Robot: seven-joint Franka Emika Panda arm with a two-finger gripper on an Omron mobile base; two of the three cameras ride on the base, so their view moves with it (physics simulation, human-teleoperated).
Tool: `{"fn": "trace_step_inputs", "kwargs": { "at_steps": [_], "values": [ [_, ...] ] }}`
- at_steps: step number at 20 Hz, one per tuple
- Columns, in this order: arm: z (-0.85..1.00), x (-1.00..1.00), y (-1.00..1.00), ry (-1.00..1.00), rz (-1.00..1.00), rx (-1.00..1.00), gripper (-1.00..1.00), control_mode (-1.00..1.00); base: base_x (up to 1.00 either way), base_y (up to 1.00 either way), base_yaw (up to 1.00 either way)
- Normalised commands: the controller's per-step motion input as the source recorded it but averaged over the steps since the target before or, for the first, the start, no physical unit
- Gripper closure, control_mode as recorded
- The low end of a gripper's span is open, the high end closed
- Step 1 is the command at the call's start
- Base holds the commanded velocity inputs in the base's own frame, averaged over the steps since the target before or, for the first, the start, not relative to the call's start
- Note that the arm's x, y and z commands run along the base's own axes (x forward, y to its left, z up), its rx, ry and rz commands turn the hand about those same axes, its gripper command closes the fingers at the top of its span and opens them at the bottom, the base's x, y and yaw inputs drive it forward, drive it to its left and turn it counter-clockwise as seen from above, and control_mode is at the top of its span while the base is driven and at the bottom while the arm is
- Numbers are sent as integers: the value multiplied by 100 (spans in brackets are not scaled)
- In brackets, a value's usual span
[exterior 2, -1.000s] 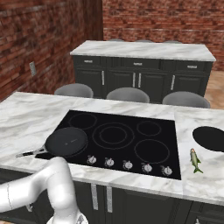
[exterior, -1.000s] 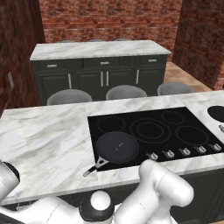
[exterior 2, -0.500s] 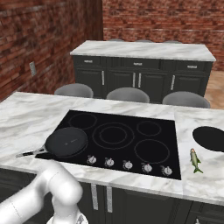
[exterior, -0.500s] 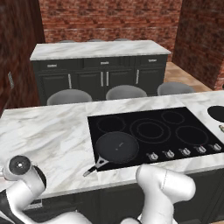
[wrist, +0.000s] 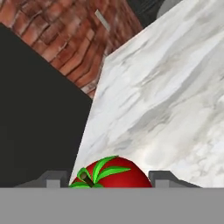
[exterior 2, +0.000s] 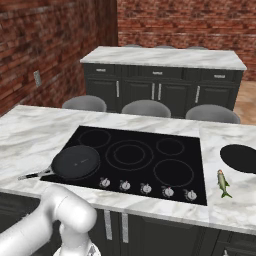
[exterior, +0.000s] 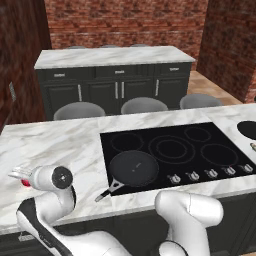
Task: Place both pans onto different burners. Then place the tomato and the fish on different pans.
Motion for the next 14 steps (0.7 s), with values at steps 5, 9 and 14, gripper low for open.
{"fn": "trace_step_inputs", "kwargs": {
  "at_steps": [5, 9, 14],
  "values": [
    [72, 53, -4, 22, 0, 3, 100, -100, 0, 0, 0],
    [39, 22, 0, 24, 0, -4, 100, -100, 0, 0, 0],
    [0, -16, -18, 15, 0, -12, 100, -100, 0, 0, 0]
  ]
}}
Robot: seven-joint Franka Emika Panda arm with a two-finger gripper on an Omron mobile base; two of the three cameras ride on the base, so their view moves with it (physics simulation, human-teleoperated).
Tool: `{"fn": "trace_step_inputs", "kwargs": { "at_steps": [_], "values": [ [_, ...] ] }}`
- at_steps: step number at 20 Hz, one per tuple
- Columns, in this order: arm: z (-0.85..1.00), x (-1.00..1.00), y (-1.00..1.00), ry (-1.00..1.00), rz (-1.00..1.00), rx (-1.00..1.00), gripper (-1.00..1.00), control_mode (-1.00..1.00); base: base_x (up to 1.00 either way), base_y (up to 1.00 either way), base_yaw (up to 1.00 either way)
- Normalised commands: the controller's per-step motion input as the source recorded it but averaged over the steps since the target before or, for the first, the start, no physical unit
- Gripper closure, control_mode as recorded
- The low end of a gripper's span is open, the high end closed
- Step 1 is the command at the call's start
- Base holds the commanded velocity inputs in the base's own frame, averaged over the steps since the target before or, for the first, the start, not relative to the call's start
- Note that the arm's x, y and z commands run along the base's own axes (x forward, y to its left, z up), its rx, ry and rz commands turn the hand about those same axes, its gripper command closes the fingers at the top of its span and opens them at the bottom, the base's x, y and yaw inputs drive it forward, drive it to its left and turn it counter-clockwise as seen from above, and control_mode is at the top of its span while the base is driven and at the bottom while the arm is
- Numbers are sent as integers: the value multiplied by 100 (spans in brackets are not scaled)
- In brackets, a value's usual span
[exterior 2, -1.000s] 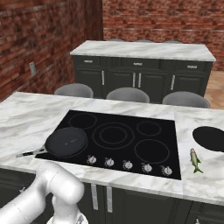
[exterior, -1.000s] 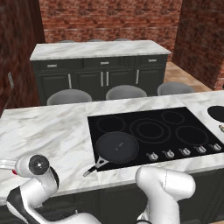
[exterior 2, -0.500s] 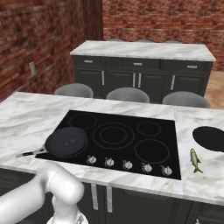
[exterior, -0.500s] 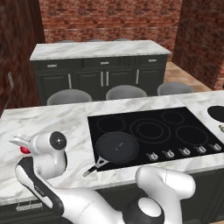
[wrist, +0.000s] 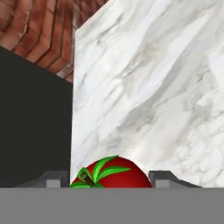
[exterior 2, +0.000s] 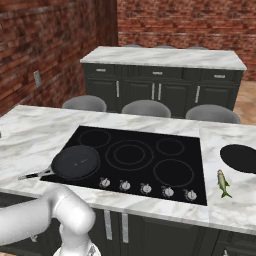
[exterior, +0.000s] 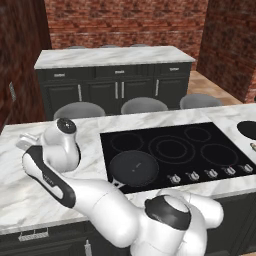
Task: Place both pans onto different burners. Then place the tomato and the fish on different pans.
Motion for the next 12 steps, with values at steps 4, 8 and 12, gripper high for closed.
{"fn": "trace_step_inputs", "kwargs": {
  "at_steps": [4, 8, 12],
  "values": [
    [0, -45, -52, 1, 1, -19, 100, -100, 0, 0, 0],
    [-3, -46, -56, -3, 5, -22, 100, -100, 0, 0, 0],
    [-1, -37, -71, -13, 3, -13, 100, -100, 0, 0, 0]
  ]
}}
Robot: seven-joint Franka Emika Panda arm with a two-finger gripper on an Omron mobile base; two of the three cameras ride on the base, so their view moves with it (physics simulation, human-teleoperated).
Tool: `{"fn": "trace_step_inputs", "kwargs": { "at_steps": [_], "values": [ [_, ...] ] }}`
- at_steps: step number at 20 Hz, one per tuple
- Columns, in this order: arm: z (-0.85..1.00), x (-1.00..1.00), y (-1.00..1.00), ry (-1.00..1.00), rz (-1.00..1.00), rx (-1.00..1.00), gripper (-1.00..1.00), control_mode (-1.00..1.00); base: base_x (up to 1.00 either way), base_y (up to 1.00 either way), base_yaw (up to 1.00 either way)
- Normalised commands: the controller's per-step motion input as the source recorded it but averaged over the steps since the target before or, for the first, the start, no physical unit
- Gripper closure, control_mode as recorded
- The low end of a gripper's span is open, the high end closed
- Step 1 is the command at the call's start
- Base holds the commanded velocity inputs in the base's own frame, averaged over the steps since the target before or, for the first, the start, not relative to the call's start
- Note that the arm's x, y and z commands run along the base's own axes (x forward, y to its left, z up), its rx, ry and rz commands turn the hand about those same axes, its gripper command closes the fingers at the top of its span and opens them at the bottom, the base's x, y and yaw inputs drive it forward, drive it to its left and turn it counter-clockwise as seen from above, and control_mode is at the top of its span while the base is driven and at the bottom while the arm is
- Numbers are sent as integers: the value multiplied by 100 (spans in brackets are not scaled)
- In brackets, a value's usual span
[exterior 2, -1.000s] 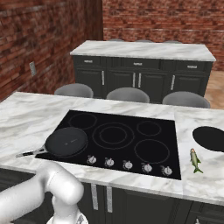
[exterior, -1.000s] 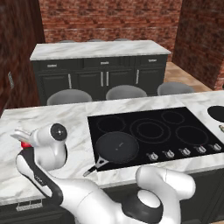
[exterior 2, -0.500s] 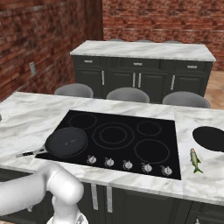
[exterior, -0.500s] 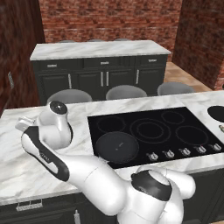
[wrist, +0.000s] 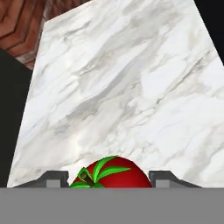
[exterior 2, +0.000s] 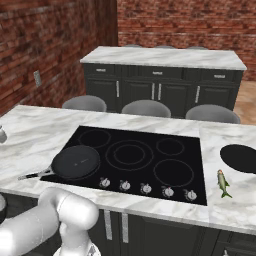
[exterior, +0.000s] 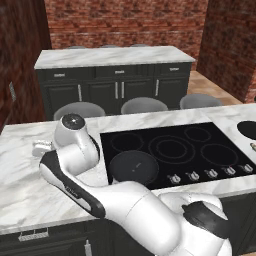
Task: Place both pans onto different burners. Then place the tomato and the fish on different pans.
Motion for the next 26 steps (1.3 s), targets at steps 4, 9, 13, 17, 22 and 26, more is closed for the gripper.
{"fn": "trace_step_inputs", "kwargs": {
  "at_steps": [4, 9, 13, 17, 22, 26],
  "values": [
    [0, -18, -85, -13, 0, -2, 100, -100, 0, 0, 0],
    [0, 0, -81, -6, 0, 0, 100, -100, 0, 0, 0],
    [0, 3, -65, 0, 0, 0, 100, -100, 0, 0, 0],
    [0, 0, -66, 0, 0, 0, 100, -100, 0, 0, 0],
    [0, 0, -60, 0, -1, 0, 100, -100, 0, 0, 0],
    [0, 0, -53, 0, -2, 0, 100, -100, 0, 0, 0]
  ]
}}
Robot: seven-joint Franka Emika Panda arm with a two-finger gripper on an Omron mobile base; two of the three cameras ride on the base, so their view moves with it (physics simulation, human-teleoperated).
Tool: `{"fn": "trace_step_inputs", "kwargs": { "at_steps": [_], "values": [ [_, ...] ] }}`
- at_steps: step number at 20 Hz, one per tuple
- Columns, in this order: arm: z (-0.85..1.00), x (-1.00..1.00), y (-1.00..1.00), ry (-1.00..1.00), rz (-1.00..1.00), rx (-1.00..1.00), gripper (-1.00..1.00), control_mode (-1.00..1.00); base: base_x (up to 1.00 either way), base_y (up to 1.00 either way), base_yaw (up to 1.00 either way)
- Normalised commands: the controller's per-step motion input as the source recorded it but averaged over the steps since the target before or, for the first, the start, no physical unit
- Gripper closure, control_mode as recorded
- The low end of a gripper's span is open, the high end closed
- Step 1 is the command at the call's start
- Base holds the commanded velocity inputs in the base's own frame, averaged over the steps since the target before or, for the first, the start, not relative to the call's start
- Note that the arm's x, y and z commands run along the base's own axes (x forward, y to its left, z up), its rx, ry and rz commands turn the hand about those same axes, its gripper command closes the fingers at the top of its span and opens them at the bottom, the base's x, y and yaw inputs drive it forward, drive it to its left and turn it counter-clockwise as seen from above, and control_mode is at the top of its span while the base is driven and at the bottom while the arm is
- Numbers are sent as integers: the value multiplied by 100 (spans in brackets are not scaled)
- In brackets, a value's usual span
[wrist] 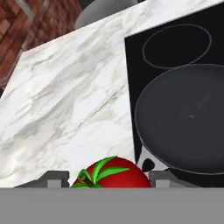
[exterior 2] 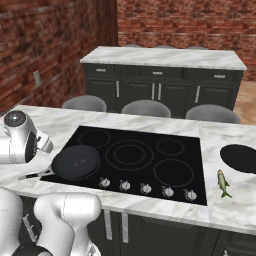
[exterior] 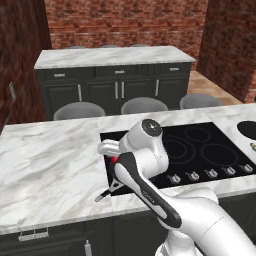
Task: Place both pans onto different burners. Then place the tomato and the fish on different pans.
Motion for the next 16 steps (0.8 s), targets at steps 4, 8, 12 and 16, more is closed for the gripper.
{"fn": "trace_step_inputs", "kwargs": {
  "at_steps": [4, 8, 12, 16],
  "values": [
    [0, -1, -54, 0, -2, -1, 100, -100, 0, 0, 0],
    [0, 0, -44, 0, -2, -5, 100, -100, 0, 0, 0],
    [0, 0, -33, 0, 0, -7, 100, -100, 0, 0, 0],
    [-6, -2, -29, 0, 0, -4, 100, -100, 0, 0, 0]
  ]
}}
